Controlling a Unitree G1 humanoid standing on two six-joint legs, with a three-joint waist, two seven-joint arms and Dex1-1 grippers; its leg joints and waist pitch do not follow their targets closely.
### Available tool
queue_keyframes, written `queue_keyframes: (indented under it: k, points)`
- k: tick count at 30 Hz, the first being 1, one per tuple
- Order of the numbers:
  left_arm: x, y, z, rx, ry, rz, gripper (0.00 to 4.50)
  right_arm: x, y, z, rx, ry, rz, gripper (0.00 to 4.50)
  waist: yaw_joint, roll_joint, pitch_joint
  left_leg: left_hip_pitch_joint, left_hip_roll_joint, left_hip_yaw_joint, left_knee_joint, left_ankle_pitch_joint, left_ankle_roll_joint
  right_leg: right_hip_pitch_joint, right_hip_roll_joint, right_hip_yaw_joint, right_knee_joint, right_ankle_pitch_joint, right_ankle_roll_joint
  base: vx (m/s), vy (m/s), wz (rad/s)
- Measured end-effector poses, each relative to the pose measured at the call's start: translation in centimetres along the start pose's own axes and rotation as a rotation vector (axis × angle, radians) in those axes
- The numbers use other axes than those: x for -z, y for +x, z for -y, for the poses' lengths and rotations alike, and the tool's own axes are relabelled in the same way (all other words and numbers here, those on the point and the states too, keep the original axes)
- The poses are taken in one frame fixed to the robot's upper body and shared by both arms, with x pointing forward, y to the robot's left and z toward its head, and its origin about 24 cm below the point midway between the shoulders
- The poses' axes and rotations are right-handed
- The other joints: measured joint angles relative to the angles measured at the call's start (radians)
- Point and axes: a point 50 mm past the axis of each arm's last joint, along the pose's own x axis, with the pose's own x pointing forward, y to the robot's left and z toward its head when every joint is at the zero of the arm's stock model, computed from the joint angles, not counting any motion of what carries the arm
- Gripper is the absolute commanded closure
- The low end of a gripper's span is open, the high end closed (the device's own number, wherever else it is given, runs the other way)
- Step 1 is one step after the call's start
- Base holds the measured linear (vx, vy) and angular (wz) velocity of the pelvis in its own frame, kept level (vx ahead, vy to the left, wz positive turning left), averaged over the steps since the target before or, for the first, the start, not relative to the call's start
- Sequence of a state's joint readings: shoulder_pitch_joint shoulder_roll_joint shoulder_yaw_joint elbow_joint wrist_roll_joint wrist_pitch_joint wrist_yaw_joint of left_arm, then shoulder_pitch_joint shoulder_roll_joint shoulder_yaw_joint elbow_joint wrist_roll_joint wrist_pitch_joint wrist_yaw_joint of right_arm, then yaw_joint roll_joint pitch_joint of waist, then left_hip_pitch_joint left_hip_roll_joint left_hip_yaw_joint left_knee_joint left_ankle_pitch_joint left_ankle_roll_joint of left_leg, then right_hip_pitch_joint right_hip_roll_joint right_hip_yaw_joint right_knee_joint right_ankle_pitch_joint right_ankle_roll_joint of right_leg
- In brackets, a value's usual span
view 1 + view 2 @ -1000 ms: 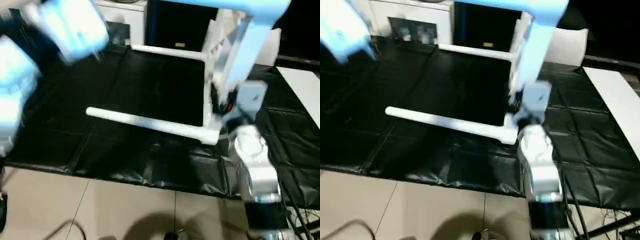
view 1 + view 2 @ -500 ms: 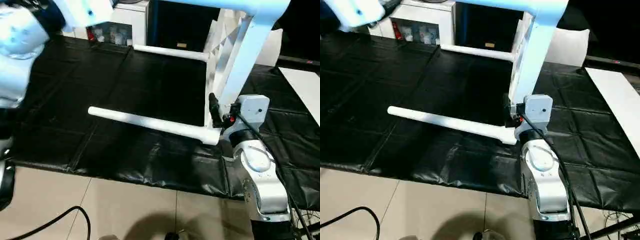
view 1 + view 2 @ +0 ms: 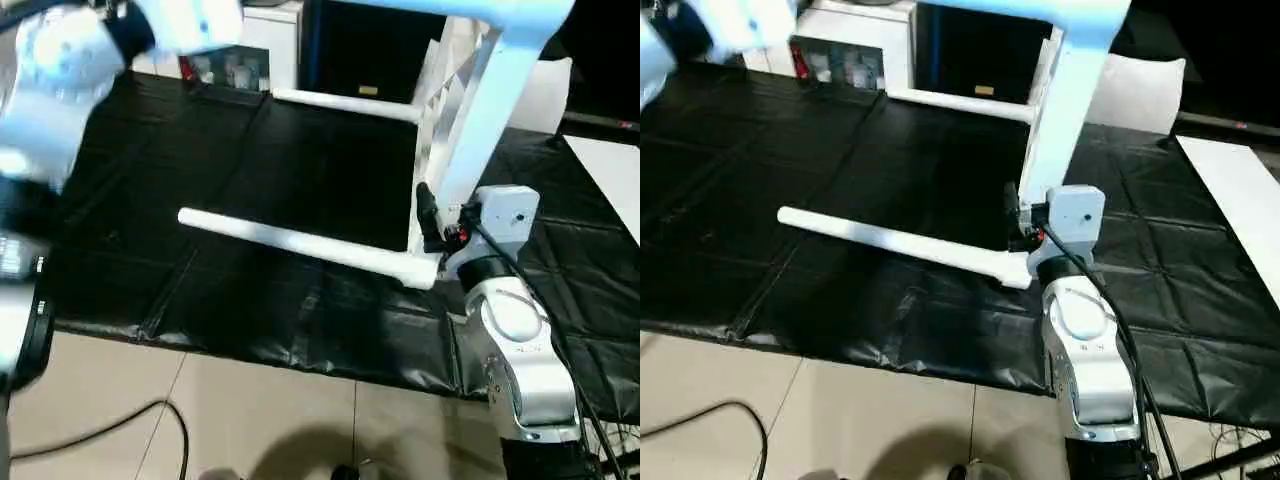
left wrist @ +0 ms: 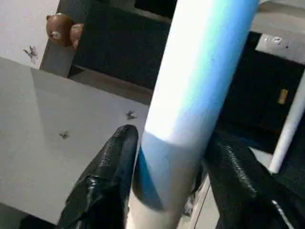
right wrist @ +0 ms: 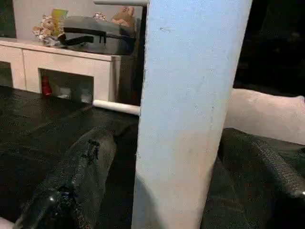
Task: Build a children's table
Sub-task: Flip table
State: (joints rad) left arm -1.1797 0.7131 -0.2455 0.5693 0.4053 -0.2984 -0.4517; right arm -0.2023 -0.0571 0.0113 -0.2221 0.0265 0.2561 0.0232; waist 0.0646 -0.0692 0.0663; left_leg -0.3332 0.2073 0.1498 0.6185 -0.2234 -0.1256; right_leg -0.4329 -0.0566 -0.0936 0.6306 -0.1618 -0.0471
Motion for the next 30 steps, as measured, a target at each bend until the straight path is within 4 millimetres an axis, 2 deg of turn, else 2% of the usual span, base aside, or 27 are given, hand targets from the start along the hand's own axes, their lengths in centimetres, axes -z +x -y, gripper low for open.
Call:
queue_keyframes:
  k: [4,12,15,20,25,30]
  points:
    - [0.5,0.6,0.4,-0.004,0.020,-0.022,2.60,0.0,0.0,0.0,-0.003,-0.001,0.001,0.78,0.005,0.000,0.000,0.000,0.000,-0.001,0.000,0.000,0.000,0.000,0.000,0.000,0.000,0.000,0.000,0.000,0.000,0.00]
    - [0.6,1.1,0.5,0.013,-0.032,-0.023,2.73,-0.2,0.1,0.1,-0.001,-0.010,0.007,0.78,0.022,0.005,0.003,0.000,0.000,-0.001,0.000,0.000,0.000,0.000,-0.001,0.000,0.000,0.000,0.000,0.000,0.000,0.00]
    - [0.7,1.0,0.9,0.032,-0.169,-0.035,2.74,-0.8,0.5,0.5,-0.006,-0.034,0.033,0.78,0.025,0.014,0.003,-0.001,0.000,0.001,0.000,0.000,0.000,-0.001,-0.001,0.000,0.000,0.000,-0.001,0.000,0.000,0.00]
    - [0.6,0.8,0.9,0.005,-0.352,-0.048,2.71,-2.2,1.0,1.8,0.027,-0.068,0.096,0.78,0.047,0.035,0.002,-0.001,-0.001,0.005,-0.001,0.000,0.000,-0.001,-0.003,0.000,0.001,-0.001,0.000,0.000,0.000,0.00]
    - [1.1,0.1,0.9,-0.049,-0.501,-0.073,2.68,-3.6,1.1,3.1,0.062,-0.120,0.170,0.78,0.051,0.037,0.000,0.000,-0.001,0.005,-0.001,0.003,0.003,0.000,-0.003,0.000,0.001,0.000,0.000,0.000,0.000,0.00]
    - [1.5,-0.5,0.9,-0.104,-0.637,-0.137,2.67,-5.4,1.1,3.3,0.039,-0.156,0.291,0.78,0.049,0.039,-0.001,0.000,-0.002,0.005,-0.001,0.004,0.004,0.001,-0.003,0.000,0.001,0.000,0.001,0.000,0.000,0.00]
